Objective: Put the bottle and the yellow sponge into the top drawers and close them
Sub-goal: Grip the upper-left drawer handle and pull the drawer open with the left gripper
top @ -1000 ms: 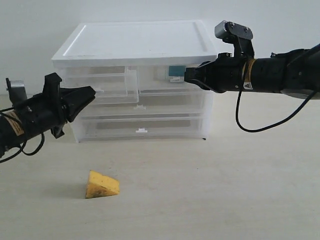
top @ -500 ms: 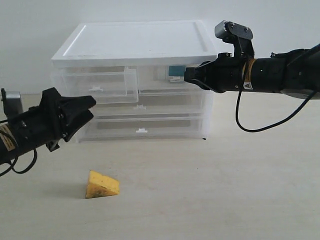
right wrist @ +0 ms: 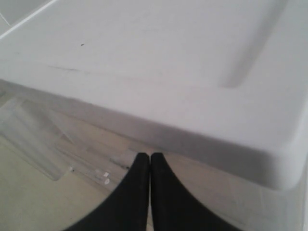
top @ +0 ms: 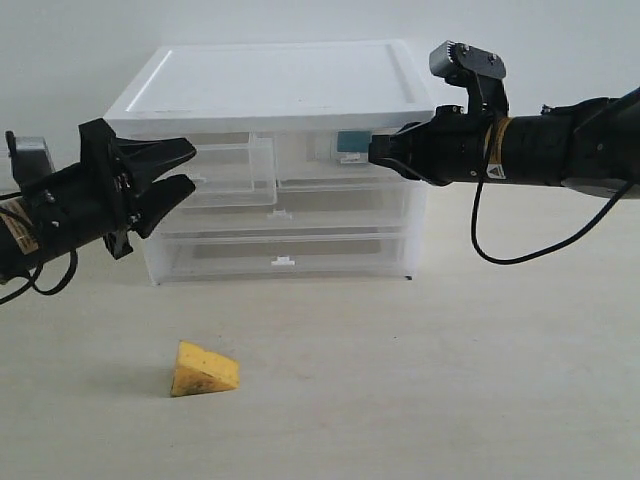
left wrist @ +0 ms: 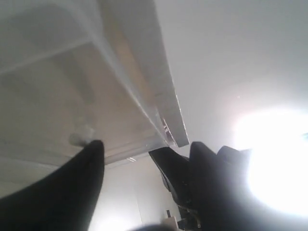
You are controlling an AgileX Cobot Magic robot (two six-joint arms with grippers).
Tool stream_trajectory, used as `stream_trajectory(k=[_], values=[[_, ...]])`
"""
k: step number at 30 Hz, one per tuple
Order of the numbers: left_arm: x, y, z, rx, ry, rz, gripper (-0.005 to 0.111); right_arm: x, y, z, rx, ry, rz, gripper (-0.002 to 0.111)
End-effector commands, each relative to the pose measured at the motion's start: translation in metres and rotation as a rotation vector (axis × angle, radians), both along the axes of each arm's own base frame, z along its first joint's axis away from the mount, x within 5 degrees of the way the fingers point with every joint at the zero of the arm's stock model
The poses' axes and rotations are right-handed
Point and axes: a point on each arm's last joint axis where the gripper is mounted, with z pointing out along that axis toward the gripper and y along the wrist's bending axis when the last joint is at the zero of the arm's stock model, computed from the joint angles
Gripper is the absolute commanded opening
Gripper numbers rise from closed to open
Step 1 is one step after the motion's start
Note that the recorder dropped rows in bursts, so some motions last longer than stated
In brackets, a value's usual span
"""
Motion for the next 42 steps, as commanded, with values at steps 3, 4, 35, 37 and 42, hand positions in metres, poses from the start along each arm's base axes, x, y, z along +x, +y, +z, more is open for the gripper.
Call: stream_trajectory(k=[3,4,35,37,42], values=[[0.001,-0.002,-0.004,0.078,0.060,-0.032,0.050,0.005,-0.005,0.003,0.012,-0.001,-0.044,0.000],[0.000,-0.003,-0.004,0.082,0.059,-0.037,0.050,0.005,-0.005,0.003,0.012,-0.001,-0.044,0.000],[0.012,0.000,0.002,0.102,0.052,0.016,0.042,0.005,-0.005,0.003,0.008,-0.003,-0.045,0.000],[0.012,0.000,0.001,0.108,0.059,0.019,0.042,0.005,-0.005,0.003,0.008,-0.002,-0.046,0.000],[0.014,0.002,-0.004,0.146,0.096,0.044,0.023,0.005,-0.005,0.003,0.007,-0.001,-0.048,0.000]])
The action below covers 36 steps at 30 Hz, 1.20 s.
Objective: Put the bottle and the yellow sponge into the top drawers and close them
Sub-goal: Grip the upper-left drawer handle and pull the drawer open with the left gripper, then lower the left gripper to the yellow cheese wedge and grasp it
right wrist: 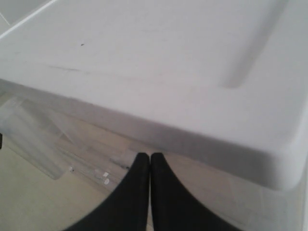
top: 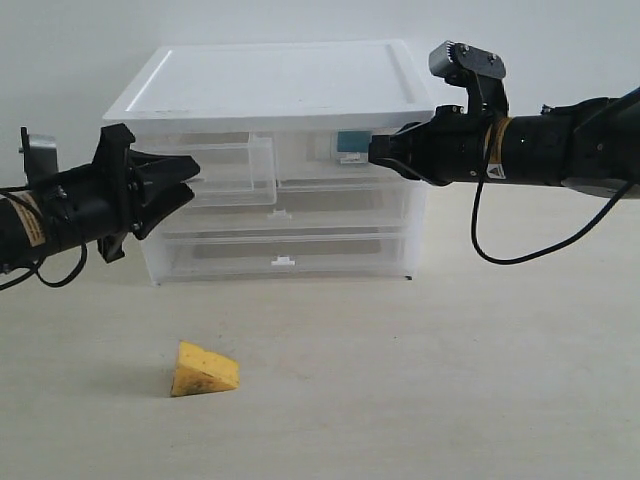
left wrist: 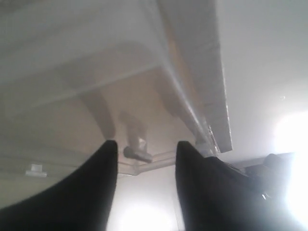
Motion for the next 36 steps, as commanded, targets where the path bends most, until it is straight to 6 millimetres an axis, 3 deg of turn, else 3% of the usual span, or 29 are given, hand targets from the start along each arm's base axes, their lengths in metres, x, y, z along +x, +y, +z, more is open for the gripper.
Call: stream_trajectory(k=[1,3,10,23,36], values=[[0.002,0.000,-0.002,0.021,0.023,0.013,0.017,0.005,-0.005,0.003,0.008,0.000,-0.048,0.000],[0.002,0.000,-0.002,0.020,0.019,0.010,0.004,0.005,-0.005,0.003,0.007,-0.001,-0.048,0.000],[0.001,0.000,-0.001,0.030,0.002,0.004,0.004,0.005,-0.005,0.003,0.007,-0.001,-0.048,0.000],[-0.029,-0.002,-0.019,0.006,-0.008,-0.038,0.004,0.005,-0.005,0.002,0.003,-0.001,-0.050,0.000],[-0.040,-0.002,-0.027,0.021,-0.002,-0.059,0.004,0.005,-0.005,0.002,0.003,-0.001,-0.050,0.000]])
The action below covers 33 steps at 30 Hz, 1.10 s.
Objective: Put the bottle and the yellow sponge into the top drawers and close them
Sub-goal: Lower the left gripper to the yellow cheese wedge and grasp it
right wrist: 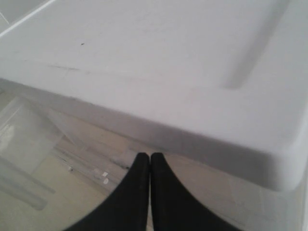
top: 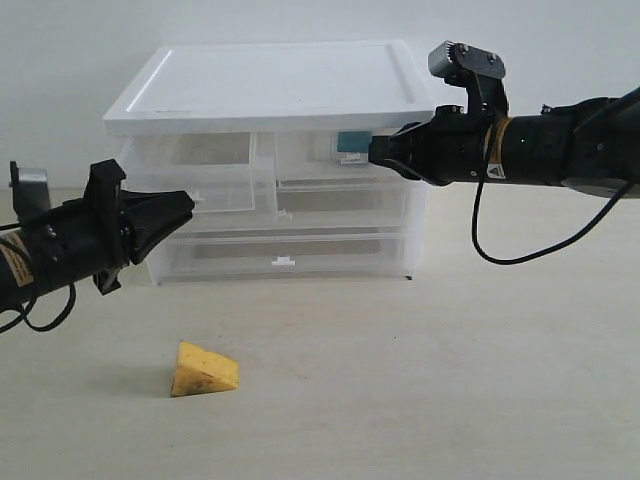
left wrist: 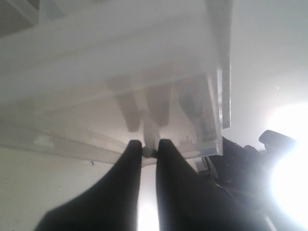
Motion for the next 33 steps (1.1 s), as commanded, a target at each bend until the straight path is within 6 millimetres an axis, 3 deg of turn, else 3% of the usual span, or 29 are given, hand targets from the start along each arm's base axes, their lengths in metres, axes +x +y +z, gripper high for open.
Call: stream_trajectory(k=[1,10,16,20,25,28,30,33], values=[[-0.012,-0.002,-0.008,0.040,0.005,-0.032,0.004,0.005,-0.005,0.003,0.008,0.003,-0.051,0.000],[-0.016,-0.001,-0.009,0.058,-0.031,-0.044,0.008,0.006,-0.006,0.002,0.005,0.005,-0.055,0.000],[-0.019,-0.001,-0.006,0.031,-0.057,-0.096,0.055,0.006,-0.006,0.002,0.003,0.005,-0.057,0.000],[-0.026,-0.001,-0.010,0.063,-0.035,-0.190,0.059,0.006,-0.006,0.002,0.001,0.006,-0.060,0.000],[-0.071,-0.004,-0.036,0.175,-0.015,-0.311,0.058,0.006,-0.006,0.002,-0.002,0.003,-0.059,0.000],[-0.083,-0.008,-0.039,0.300,-0.166,-0.473,0.058,0.006,-0.006,0.002,-0.002,0.003,-0.059,0.000],[-0.080,-0.009,-0.038,0.370,-0.289,-0.520,0.058,0.006,-0.006,0.002,-0.002,0.003,-0.059,0.000],[-0.067,-0.007,-0.033,0.613,-0.699,-0.506,0.058,0.006,-0.006,0.002,-0.004,0.003,-0.057,0.000]])
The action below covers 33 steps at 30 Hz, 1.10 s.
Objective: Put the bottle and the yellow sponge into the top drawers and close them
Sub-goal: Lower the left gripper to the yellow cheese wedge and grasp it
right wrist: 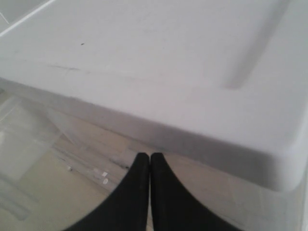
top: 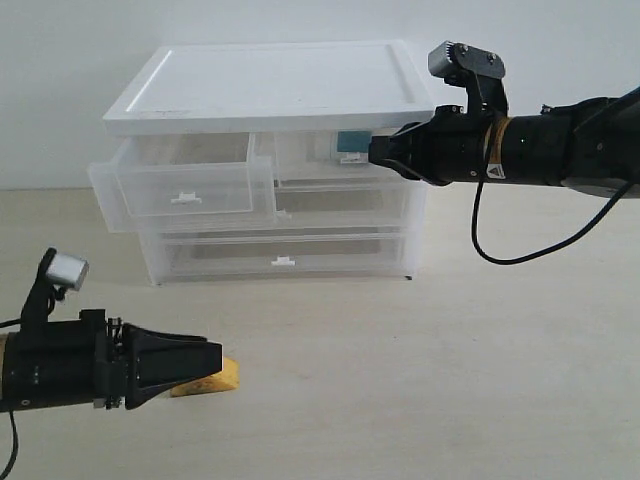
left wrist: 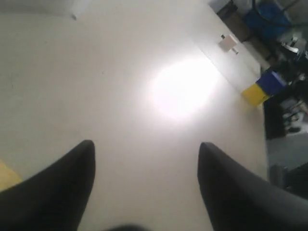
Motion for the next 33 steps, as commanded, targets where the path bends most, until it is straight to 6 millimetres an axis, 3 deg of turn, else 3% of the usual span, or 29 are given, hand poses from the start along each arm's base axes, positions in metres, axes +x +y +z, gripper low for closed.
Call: stream_trajectory(k=[1,4,7,13,20,25,29,33], values=[[0.014,0.004,0.002,0.213,-0.509,-0.069,0.058,0.006,-0.006,0.002,-0.004,0.003,-0.055,0.000],[0.021,0.013,-0.012,0.469,-0.618,-0.080,0.058,0.006,-0.006,0.002,-0.005,0.001,-0.054,0.000],[0.025,0.018,-0.013,0.531,-0.636,-0.036,0.058,0.006,-0.006,0.002,-0.003,0.002,-0.055,0.000],[0.025,0.021,-0.019,0.655,-0.750,-0.122,0.058,0.006,-0.006,0.002,-0.004,0.003,-0.057,0.000],[0.032,0.025,-0.032,0.730,-0.822,-0.091,0.058,0.006,-0.006,0.002,-0.004,0.003,-0.057,0.000],[0.035,0.026,-0.037,0.709,-0.805,-0.025,0.066,0.006,-0.006,0.002,-0.004,0.003,-0.057,0.000],[0.029,0.015,-0.038,0.585,-0.899,-0.100,0.066,0.006,-0.006,0.002,-0.007,0.001,-0.056,0.000],[0.038,0.014,-0.052,0.596,-0.897,-0.176,0.066,0.006,-0.006,0.002,-0.007,0.001,-0.056,0.000]])
